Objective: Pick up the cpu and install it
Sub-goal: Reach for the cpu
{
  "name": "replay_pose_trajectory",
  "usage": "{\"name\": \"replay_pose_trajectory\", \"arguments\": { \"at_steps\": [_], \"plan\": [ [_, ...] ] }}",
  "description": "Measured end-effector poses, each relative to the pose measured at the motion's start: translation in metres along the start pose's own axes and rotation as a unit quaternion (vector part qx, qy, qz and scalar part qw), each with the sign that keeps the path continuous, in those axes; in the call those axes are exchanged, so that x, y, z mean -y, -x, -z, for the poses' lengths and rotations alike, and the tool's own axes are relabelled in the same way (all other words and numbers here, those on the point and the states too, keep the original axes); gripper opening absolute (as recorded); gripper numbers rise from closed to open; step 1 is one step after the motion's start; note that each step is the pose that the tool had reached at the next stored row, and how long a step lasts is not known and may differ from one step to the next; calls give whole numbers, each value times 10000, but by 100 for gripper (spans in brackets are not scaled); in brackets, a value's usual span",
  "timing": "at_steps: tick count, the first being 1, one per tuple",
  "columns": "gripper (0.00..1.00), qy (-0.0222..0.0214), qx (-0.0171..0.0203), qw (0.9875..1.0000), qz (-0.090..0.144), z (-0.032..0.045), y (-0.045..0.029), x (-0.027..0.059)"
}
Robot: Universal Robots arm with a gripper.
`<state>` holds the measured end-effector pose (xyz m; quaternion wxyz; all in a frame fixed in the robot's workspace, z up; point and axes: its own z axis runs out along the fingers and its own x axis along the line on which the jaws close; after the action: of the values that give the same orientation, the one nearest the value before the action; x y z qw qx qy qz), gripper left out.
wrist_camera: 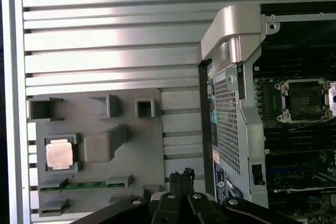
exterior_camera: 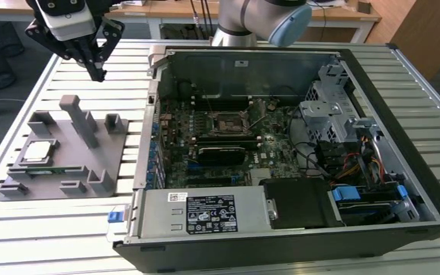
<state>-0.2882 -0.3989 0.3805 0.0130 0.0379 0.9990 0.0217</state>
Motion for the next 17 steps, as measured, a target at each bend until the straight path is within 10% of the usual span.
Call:
{"name": "replay_pose_trajectory", "arguments": {
  "at_steps": [17],
  "plan": [
    [11, 0, 0, 10000, 0, -22, -207, 15]
  ]
}}
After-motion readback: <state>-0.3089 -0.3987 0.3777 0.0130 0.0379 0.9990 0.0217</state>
